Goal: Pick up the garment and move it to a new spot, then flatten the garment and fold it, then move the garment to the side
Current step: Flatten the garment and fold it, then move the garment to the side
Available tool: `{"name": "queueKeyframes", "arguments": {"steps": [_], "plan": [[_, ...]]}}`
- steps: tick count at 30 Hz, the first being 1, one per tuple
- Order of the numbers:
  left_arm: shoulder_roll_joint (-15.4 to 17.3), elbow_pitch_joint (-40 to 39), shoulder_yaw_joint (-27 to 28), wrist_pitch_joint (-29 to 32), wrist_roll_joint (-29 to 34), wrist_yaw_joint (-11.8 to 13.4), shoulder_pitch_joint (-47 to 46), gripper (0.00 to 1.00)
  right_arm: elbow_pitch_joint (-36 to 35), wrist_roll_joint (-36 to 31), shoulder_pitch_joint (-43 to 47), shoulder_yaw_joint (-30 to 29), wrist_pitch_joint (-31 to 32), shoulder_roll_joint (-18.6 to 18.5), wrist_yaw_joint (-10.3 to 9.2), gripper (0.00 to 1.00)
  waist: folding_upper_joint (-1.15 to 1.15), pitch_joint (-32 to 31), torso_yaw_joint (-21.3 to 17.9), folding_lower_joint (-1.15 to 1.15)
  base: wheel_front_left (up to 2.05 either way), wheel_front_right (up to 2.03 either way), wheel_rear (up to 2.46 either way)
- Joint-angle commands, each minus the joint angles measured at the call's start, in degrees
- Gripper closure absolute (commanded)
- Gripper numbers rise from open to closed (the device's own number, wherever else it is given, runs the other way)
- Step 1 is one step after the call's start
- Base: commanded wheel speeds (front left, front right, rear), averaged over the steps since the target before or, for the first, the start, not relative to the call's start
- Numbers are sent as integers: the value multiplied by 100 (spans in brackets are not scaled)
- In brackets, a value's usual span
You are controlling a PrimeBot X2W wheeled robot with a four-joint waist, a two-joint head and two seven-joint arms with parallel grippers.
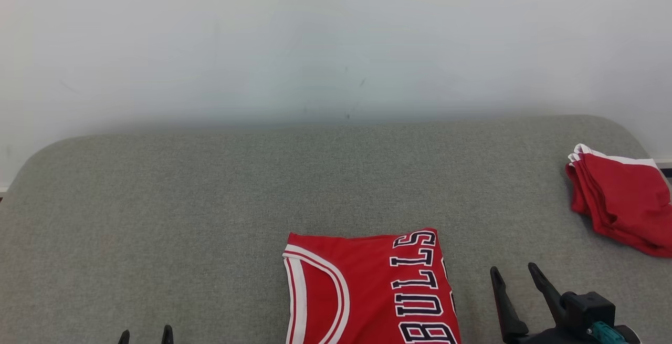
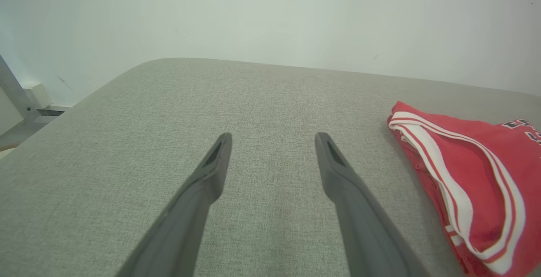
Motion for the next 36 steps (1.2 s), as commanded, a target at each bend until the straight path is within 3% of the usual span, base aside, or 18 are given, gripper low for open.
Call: {"name": "queueKeyframes", "arguments": {"steps": [1, 16, 19, 28, 31, 36], "plan": [[0, 16, 22, -18, -16, -16, -25, 0, 20, -29, -36, -23, -23, 15, -14, 0, 0, 3, 4, 0, 0, 0, 0], [-59, 15, 47, -21, 39, -90, -114, 0, -119, 77, -124, 47, 282, 85, -14, 0, 0, 45, 54, 0, 0, 0, 0], [-63, -31, 55, -21, 61, -84, -129, 0, -179, 224, -237, 39, 907, 151, -14, 0, 0, 65, 61, 0, 0, 0, 0], [-136, -178, -35, -21, 144, -105, -214, 0, -526, 375, -615, -206, 4039, 291, -13, 0, 0, 276, 302, 0, 0, 0, 0], [-163, -227, -82, -21, 178, -109, -248, 0, -507, 196, -730, -341, 4534, 347, -14, 0, 0, 395, 452, 0, 0, 0, 0], [-210, -318, -100, -21, 217, -95, -283, 0, -392, 31, -846, -451, 4721, 382, -14, 0, 0, 606, 644, 0, 0, 0, 0]]}}
